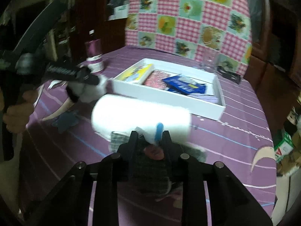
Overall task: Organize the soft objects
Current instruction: 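Grasp the plaid cloth by its button with the right gripper while left holds the plush toy, then carry the plush toy into the tray and open the left gripper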
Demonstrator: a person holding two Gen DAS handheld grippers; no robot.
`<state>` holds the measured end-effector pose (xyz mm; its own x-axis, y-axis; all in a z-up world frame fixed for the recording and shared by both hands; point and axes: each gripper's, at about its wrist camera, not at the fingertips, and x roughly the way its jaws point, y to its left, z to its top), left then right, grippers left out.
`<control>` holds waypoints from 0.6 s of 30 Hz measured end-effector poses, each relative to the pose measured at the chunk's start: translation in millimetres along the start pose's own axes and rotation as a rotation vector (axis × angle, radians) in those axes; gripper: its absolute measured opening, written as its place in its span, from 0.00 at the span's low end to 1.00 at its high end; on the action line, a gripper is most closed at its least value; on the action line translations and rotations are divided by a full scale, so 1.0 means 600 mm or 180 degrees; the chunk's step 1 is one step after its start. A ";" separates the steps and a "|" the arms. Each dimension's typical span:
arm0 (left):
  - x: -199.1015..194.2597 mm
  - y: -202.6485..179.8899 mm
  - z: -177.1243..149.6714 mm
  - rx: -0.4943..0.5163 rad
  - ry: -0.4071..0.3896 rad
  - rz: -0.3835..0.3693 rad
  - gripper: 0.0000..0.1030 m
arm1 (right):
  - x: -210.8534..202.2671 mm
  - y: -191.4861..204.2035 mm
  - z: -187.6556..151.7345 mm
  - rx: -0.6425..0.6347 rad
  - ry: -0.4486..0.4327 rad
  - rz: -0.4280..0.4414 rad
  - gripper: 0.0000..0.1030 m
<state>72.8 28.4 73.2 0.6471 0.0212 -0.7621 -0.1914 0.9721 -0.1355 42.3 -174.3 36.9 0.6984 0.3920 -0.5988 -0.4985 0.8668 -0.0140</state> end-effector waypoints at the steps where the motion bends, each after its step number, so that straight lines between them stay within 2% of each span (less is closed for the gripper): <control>1: 0.000 0.001 0.000 -0.0003 0.0000 -0.0001 0.41 | 0.000 -0.013 0.002 0.0079 0.0001 -0.0108 0.27; 4: -0.001 0.001 0.000 -0.0004 -0.0003 0.0000 0.41 | 0.003 -0.046 0.005 0.0303 0.0039 -0.0198 0.27; 8: -0.002 0.002 0.001 -0.0004 -0.0010 -0.0007 0.41 | -0.010 -0.060 0.008 0.0424 -0.0065 0.0080 0.27; 10: -0.004 0.002 0.001 -0.0008 -0.0020 -0.0018 0.41 | -0.023 -0.046 0.011 0.0313 -0.0186 0.0282 0.27; 12: -0.006 0.004 0.002 -0.0012 -0.0032 -0.0027 0.41 | -0.030 -0.026 0.009 0.0173 -0.0248 0.0372 0.27; 18: -0.008 0.006 0.003 -0.0025 -0.0043 -0.0039 0.42 | -0.004 0.003 0.006 -0.0038 -0.0210 0.0339 0.27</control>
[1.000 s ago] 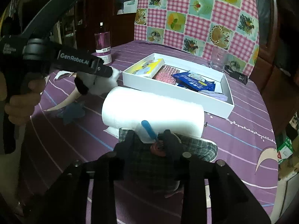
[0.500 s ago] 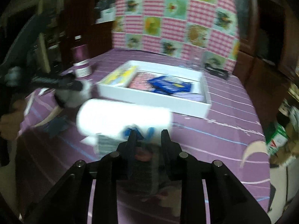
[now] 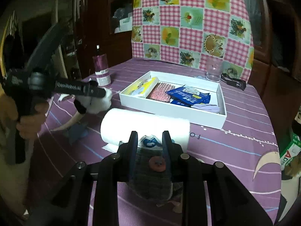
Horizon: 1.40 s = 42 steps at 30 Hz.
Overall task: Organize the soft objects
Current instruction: 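Carry the plush toy into the tray and open the left gripper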
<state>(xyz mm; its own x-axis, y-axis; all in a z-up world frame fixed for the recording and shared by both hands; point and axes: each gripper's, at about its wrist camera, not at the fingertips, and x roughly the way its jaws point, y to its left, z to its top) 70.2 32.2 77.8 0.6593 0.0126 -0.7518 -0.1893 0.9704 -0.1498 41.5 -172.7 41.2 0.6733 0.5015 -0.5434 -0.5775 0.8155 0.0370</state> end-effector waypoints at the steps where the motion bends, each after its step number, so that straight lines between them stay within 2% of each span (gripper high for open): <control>1: 0.000 0.000 0.000 0.0001 -0.0002 0.0005 0.42 | 0.002 -0.002 0.000 -0.0004 -0.0023 -0.0049 0.27; 5: -0.004 0.002 0.001 -0.0018 -0.0019 0.0012 0.42 | 0.000 -0.003 -0.003 -0.0118 -0.0148 -0.0165 0.31; 11: -0.007 0.003 0.001 -0.0004 -0.0047 -0.0023 0.42 | 0.017 0.006 -0.012 -0.0200 0.0036 -0.0028 0.33; 13: -0.005 0.003 0.002 0.0001 -0.0053 -0.0010 0.42 | 0.020 0.008 -0.015 -0.0220 0.0062 0.0004 0.13; 16: -0.004 0.006 0.003 -0.0020 -0.0063 -0.0050 0.42 | 0.013 0.005 -0.015 -0.0178 -0.0005 0.0041 0.04; 18: -0.005 0.006 0.004 -0.0022 -0.0097 -0.0104 0.42 | 0.007 0.002 -0.012 -0.0140 -0.0058 0.0014 0.03; 22: -0.004 0.007 0.007 -0.0028 -0.0132 -0.0068 0.42 | -0.015 -0.014 0.002 0.0063 -0.0222 0.0043 0.02; 25: -0.006 0.009 0.012 -0.0060 -0.0185 -0.0131 0.42 | -0.027 -0.027 0.021 0.0221 -0.0307 0.0045 0.02; 32: -0.023 0.011 0.026 -0.0240 -0.0104 -0.0342 0.42 | -0.042 -0.085 0.098 0.0743 -0.0201 0.0051 0.02; 37: -0.059 -0.001 0.056 -0.0174 -0.0294 -0.0314 0.42 | -0.028 -0.132 0.154 0.1153 -0.0193 0.0231 0.02; 42: -0.071 -0.012 0.101 -0.0180 -0.0542 -0.0413 0.42 | 0.013 -0.152 0.198 0.1472 -0.0184 0.0442 0.02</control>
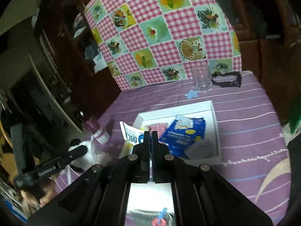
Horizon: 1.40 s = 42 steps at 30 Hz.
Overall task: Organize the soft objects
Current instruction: 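Carry the plush toy into the tray and open the left gripper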
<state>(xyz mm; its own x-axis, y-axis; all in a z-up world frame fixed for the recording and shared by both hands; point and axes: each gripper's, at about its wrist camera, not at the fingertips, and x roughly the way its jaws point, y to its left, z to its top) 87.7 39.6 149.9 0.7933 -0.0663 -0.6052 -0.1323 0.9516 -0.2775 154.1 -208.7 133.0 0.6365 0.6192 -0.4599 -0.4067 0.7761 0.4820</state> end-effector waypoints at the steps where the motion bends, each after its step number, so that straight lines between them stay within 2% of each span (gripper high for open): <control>1: 0.006 -0.004 0.007 0.0007 -0.0043 -0.0032 0.42 | 0.012 -0.002 0.006 0.0060 0.0014 0.0018 0.02; 4: 0.042 -0.013 0.021 0.0040 -0.0030 -0.0075 0.42 | 0.051 -0.011 0.018 0.0121 0.0123 -0.0059 0.02; 9: 0.124 -0.029 0.025 0.0053 0.0187 -0.0198 0.42 | 0.096 -0.050 0.010 0.0203 0.0267 -0.0219 0.02; 13: 0.182 -0.049 0.002 0.0174 0.0340 -0.0257 0.42 | 0.136 -0.085 -0.009 0.0185 0.0559 -0.0335 0.02; 15: 0.210 -0.053 -0.009 0.0212 0.0496 -0.0242 0.42 | 0.148 -0.091 -0.013 0.0159 0.0634 -0.0361 0.02; 18: 0.233 -0.052 -0.020 0.0253 0.0591 -0.0172 0.42 | 0.162 -0.098 -0.021 0.0176 0.0712 -0.0399 0.02; 23: 0.249 -0.042 -0.033 0.0189 0.0647 -0.0134 0.42 | 0.174 -0.100 -0.029 0.0172 0.0777 -0.0464 0.02; 31: 0.251 -0.047 -0.031 0.0237 0.0558 -0.0097 0.42 | 0.176 -0.099 -0.029 0.0171 0.0762 -0.0524 0.02; 36: 0.247 -0.056 -0.019 0.0302 0.0362 0.0127 0.42 | 0.172 -0.102 -0.029 0.0228 0.0655 -0.0520 0.02; 39: 0.242 -0.052 -0.017 0.0255 0.0323 0.0062 0.54 | 0.170 -0.106 -0.028 0.0298 0.0546 -0.0461 0.02; 41: 0.238 -0.050 -0.016 0.0228 0.0331 0.0020 0.61 | 0.164 -0.115 -0.027 0.0474 0.0449 -0.0328 0.04; 42: 0.236 -0.050 -0.015 0.0229 0.0319 0.0019 0.62 | 0.160 -0.119 -0.026 0.0568 0.0424 -0.0282 0.09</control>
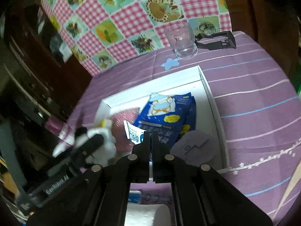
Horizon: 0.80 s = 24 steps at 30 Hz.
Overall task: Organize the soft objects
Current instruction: 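Carry the plush toy into the tray and open the left gripper, then lift the plaid cloth with the right gripper while left withdraws from the tray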
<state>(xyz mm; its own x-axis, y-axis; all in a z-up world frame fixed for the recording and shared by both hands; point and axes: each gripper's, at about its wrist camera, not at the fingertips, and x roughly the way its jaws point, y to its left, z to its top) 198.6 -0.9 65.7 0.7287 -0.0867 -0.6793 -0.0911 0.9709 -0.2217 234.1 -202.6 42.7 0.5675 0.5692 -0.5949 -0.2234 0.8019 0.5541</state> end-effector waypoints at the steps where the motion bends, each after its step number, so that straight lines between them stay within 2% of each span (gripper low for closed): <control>1: -0.003 0.001 0.001 0.0004 -0.0029 0.0021 0.65 | -0.002 -0.001 0.001 0.0051 -0.0006 0.0013 0.20; 2: -0.006 0.001 0.001 0.0012 -0.0054 0.0045 0.68 | -0.006 -0.002 0.002 0.0069 -0.0017 -0.0004 0.29; 3: -0.008 0.001 0.002 0.0021 -0.0068 0.0051 0.69 | -0.010 0.001 0.003 0.0041 -0.0055 -0.0029 0.49; 4: -0.010 0.000 0.003 0.0031 -0.0078 0.0050 0.70 | -0.016 0.004 0.003 0.0000 -0.0131 -0.0056 0.59; 6: -0.013 0.000 0.004 0.0054 -0.0070 0.0050 0.71 | -0.025 0.009 0.004 -0.0064 -0.0226 -0.0119 0.59; 21: -0.031 -0.004 0.004 0.0123 -0.0104 0.0104 0.71 | -0.035 0.046 0.000 -0.0406 -0.0107 -0.0173 0.59; 24: -0.043 -0.004 0.003 0.0135 -0.0134 0.0142 0.71 | -0.043 0.053 0.000 -0.0482 -0.0126 -0.0261 0.59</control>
<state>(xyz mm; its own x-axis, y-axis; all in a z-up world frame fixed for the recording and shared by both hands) 181.7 -0.9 85.1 0.7526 -0.0346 -0.6576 -0.0959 0.9822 -0.1614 212.2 -191.5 75.6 0.6190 0.4955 -0.6094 -0.2902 0.8652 0.4088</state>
